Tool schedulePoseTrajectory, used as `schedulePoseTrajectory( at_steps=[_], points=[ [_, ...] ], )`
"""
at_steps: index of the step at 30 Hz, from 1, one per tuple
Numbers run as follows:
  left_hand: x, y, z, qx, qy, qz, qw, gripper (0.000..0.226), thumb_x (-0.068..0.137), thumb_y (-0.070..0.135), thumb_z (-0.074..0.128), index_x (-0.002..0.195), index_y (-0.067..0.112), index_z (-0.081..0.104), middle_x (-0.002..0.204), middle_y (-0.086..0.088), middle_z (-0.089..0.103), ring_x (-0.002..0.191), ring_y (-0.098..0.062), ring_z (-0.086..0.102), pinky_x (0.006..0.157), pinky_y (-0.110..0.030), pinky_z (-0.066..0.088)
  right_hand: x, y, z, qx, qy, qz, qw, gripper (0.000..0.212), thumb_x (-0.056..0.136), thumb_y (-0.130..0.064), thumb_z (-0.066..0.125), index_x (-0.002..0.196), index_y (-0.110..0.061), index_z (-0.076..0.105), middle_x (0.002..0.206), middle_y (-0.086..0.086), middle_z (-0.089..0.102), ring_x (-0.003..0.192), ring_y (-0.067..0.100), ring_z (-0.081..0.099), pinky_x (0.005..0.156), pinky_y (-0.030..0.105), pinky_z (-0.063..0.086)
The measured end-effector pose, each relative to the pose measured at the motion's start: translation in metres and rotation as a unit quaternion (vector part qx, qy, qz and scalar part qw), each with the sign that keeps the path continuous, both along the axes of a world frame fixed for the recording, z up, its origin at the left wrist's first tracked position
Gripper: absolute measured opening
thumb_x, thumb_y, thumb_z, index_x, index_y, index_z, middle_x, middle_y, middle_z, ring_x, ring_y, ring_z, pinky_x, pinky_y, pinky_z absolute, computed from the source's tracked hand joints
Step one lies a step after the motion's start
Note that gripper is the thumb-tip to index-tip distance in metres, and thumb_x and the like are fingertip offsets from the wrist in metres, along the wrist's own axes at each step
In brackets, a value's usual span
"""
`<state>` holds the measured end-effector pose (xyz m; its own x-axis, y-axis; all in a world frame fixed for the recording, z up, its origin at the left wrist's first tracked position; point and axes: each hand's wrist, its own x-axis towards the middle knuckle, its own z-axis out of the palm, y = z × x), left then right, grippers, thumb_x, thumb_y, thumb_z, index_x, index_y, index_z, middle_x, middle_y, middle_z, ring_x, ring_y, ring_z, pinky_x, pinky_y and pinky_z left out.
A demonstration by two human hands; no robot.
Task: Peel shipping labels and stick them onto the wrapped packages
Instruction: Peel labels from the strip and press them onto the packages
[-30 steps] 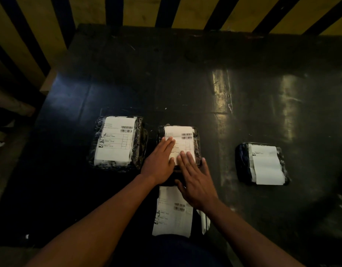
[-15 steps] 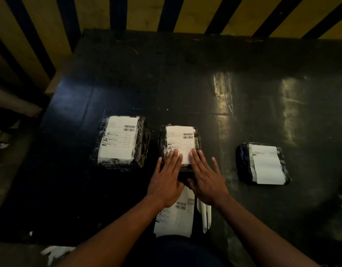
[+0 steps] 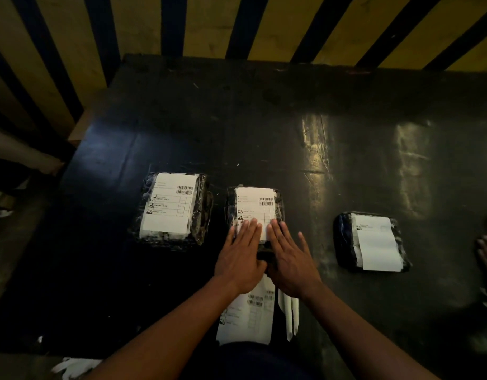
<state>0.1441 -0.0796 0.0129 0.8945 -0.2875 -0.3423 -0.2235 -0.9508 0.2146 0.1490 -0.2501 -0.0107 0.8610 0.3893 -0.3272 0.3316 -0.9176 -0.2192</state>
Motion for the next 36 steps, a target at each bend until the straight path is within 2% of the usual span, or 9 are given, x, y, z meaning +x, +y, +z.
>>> schedulePoseTrajectory(
  at_steps=[7,10,13,20,23,26,29,32,36],
  points=[
    [-0.006,0.038,-0.001,0.026,-0.004,0.036,0.999,0.084,0.098,0.041,0.04,0.163,0.016,-0.008,0.171,0.001,-0.013,0.157,-0.013,-0.016,0.128,-0.045,-0.008,0.002,-0.002,0.005,0.005,0.009,0.003,1.0,0.085,0.101,-0.047,0.039,0.16,-0.02,-0.017,0.167,-0.002,-0.025,0.154,0.017,-0.023,0.127,0.053,-0.002],
    [0.007,0.027,0.003,-0.011,-0.021,0.036,0.999,0.077,0.1,0.041,0.037,0.164,0.016,0.001,0.172,-0.001,-0.009,0.158,-0.015,-0.013,0.129,-0.043,-0.006,0.002,-0.001,0.002,0.012,0.01,-0.007,1.0,0.087,0.101,-0.048,0.041,0.16,-0.021,-0.018,0.167,-0.002,-0.025,0.154,0.017,-0.023,0.127,0.052,-0.002],
    [0.027,0.008,0.006,-0.045,-0.02,-0.004,0.999,0.075,0.102,0.039,0.034,0.164,0.02,-0.003,0.171,0.002,-0.017,0.156,-0.013,-0.018,0.129,-0.041,-0.006,0.002,0.0,0.002,0.017,0.004,-0.008,1.0,0.09,0.101,-0.051,0.044,0.16,-0.022,-0.017,0.167,-0.003,-0.024,0.154,0.017,-0.023,0.127,0.051,-0.004],
    [0.046,0.036,0.003,0.058,0.024,0.038,0.997,0.079,0.103,0.044,0.032,0.162,0.016,-0.013,0.17,-0.003,-0.019,0.157,-0.016,-0.016,0.129,-0.047,-0.004,0.002,-0.004,0.003,0.019,0.009,-0.003,1.0,0.088,0.1,-0.05,0.041,0.16,-0.022,-0.017,0.168,-0.003,-0.024,0.154,0.016,-0.024,0.127,0.053,0.0],
    [0.051,0.022,0.008,0.046,0.021,0.067,0.996,0.082,0.101,0.049,0.032,0.162,0.012,-0.009,0.17,-0.008,-0.015,0.158,-0.021,-0.015,0.129,-0.048,-0.004,0.001,-0.003,0.001,0.028,0.009,-0.008,1.0,0.09,0.1,-0.049,0.045,0.16,-0.022,-0.016,0.167,-0.004,-0.024,0.154,0.015,-0.024,0.128,0.051,-0.001],
    [0.062,0.003,0.008,-0.006,0.017,0.008,1.0,0.077,0.103,0.048,0.028,0.163,0.017,-0.01,0.17,-0.004,-0.02,0.157,-0.019,-0.019,0.129,-0.047,-0.001,0.001,-0.002,0.002,0.032,0.002,-0.014,0.999,0.092,0.099,-0.048,0.049,0.161,-0.022,-0.014,0.168,-0.005,-0.024,0.154,0.015,-0.023,0.127,0.05,-0.001],
    [0.073,0.003,0.003,0.008,0.039,-0.013,0.999,0.075,0.104,0.05,0.024,0.162,0.019,-0.013,0.168,0.001,-0.025,0.156,-0.015,-0.02,0.129,-0.048,-0.003,0.002,-0.003,-0.002,0.032,-0.006,-0.01,0.999,0.092,0.098,-0.05,0.05,0.162,-0.022,-0.01,0.169,-0.005,-0.02,0.155,0.015,-0.021,0.127,0.051,0.001],
    [0.082,0.017,-0.001,0.05,0.028,0.014,0.998,0.079,0.103,0.052,0.026,0.162,0.019,-0.014,0.169,0.001,-0.024,0.157,-0.015,-0.018,0.128,-0.05,-0.005,0.004,-0.006,-0.007,0.038,-0.016,-0.016,0.999,0.092,0.095,-0.05,0.052,0.163,-0.023,-0.005,0.17,-0.005,-0.013,0.156,0.015,-0.015,0.126,0.054,0.006],
    [0.105,0.026,0.002,0.051,0.04,0.083,0.994,0.081,0.102,0.054,0.027,0.162,0.013,-0.009,0.171,-0.005,-0.013,0.158,-0.02,-0.013,0.128,-0.047,-0.005,0.002,-0.003,-0.008,0.046,-0.006,-0.023,0.999,0.091,0.096,-0.047,0.05,0.162,-0.025,-0.009,0.169,-0.007,-0.017,0.155,0.012,-0.02,0.126,0.053,0.002]
  ],
)
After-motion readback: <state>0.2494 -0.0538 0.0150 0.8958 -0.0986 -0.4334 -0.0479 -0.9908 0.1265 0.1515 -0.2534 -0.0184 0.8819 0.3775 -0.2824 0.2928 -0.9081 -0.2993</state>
